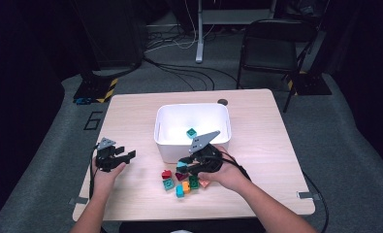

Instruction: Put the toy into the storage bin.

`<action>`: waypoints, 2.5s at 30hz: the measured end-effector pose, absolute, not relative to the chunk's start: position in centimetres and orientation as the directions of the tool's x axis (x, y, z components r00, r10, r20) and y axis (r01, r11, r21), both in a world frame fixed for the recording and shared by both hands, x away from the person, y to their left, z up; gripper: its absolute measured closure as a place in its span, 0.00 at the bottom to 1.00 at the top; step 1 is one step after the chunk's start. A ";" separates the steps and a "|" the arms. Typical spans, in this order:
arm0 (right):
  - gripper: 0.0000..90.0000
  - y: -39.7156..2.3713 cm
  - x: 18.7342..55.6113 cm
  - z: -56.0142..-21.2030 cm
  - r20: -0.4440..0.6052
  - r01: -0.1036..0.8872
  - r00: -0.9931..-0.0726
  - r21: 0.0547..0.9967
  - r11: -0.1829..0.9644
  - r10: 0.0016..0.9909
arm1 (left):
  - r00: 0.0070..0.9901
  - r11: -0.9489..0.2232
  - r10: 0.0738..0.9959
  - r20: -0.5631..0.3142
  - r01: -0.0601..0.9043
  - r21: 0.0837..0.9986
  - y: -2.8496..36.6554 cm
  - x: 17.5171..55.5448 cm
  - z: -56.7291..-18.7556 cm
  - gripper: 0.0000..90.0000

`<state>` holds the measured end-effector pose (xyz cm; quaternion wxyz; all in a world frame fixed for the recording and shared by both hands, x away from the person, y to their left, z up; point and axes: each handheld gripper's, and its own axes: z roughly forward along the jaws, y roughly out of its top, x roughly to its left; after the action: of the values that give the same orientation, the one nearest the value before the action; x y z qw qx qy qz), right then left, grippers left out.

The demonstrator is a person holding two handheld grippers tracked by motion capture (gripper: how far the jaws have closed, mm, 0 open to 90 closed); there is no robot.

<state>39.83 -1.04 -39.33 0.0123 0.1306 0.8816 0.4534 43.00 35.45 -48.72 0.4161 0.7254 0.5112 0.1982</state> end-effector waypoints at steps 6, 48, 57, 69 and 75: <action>0.74 -1.6 40.5 -37.6 0.107 0.235 -0.959 0.816 0.528 0.262 | 0.401 -0.134 0.906 -0.137 0.577 0.806 35.4 43.0 -48.7 0.44; 0.74 -0.5 49.6 -33.3 0.038 0.254 -0.910 0.837 0.484 0.413 | 0.397 -0.121 0.906 -0.145 0.574 0.810 35.9 43.0 -48.6 0.44; 0.74 0.5 51.8 -34.5 0.033 0.272 -0.898 0.825 0.495 0.438 | 0.398 -0.122 0.906 -0.146 0.574 0.810 35.9 43.1 -48.7 0.44; 0.74 0.9 54.8 -37.2 0.048 0.313 -0.879 0.808 0.499 0.474 | 0.405 -0.127 0.903 -0.146 0.575 0.808 35.8 43.1 -48.7 0.44; 0.74 1.1 55.7 -38.7 0.036 0.334 -0.871 0.775 0.537 0.490 | 0.403 -0.126 0.904 -0.143 0.569 0.812 35.7 43.1 -48.8 0.44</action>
<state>55.70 1.11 -38.67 0.0930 0.2363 0.8716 0.4193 43.14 35.73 -48.78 0.4219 0.7236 0.5090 0.1983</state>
